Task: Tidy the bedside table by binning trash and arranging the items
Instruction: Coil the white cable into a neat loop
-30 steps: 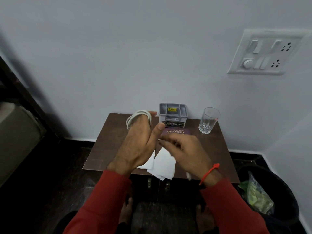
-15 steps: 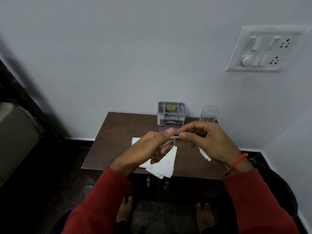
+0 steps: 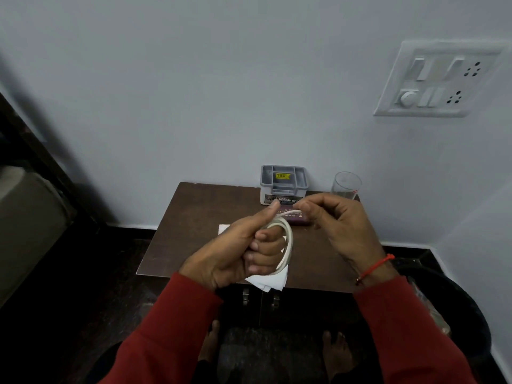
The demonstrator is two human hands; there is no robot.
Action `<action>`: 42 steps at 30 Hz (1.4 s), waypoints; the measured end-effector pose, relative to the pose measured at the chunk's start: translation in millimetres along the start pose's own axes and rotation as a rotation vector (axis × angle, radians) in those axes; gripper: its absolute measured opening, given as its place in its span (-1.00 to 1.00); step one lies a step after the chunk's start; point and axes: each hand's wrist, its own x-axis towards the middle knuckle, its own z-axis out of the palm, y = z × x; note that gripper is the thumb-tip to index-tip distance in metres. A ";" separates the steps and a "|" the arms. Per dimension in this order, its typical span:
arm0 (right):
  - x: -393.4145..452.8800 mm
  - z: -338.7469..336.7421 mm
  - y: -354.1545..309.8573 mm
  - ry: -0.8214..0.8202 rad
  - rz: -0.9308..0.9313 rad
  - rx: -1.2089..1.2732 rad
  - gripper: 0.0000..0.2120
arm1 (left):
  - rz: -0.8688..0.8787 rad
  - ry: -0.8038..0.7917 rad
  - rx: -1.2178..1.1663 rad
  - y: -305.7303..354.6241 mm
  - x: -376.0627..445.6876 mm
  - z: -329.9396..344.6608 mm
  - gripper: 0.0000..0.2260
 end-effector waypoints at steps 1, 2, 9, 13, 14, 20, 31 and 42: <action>-0.7 3.4 2.8 0.000 0.012 0.034 -0.88 | 0.035 0.011 -0.002 -0.4 1.7 2.0 -0.49; -1.5 8.4 5.9 -0.003 0.033 0.071 -0.88 | 0.082 0.036 -0.016 -0.3 4.0 3.8 -0.49; -7.5 39.6 21.7 -0.075 0.149 0.186 -0.69 | 0.415 0.306 -0.260 2.5 16.3 2.5 -0.46; -10.9 55.6 18.9 -0.039 0.190 0.319 -0.70 | 0.485 0.358 -0.318 -0.9 19.3 1.7 -0.48; -11.0 57.7 19.2 -0.024 0.195 0.351 -0.72 | 0.490 0.382 -0.306 -2.1 20.3 1.5 -0.48; -10.1 64.5 26.9 0.109 0.142 0.245 -0.74 | 0.483 0.536 -0.103 -0.3 22.4 1.4 -0.49; -11.8 59.7 37.7 0.195 0.095 0.040 -0.76 | 0.383 0.729 0.392 -1.8 7.9 -11.2 -0.61; -7.4 52.0 46.8 0.103 0.133 0.107 -0.76 | 0.389 0.801 0.618 -0.6 3.2 -18.3 -0.82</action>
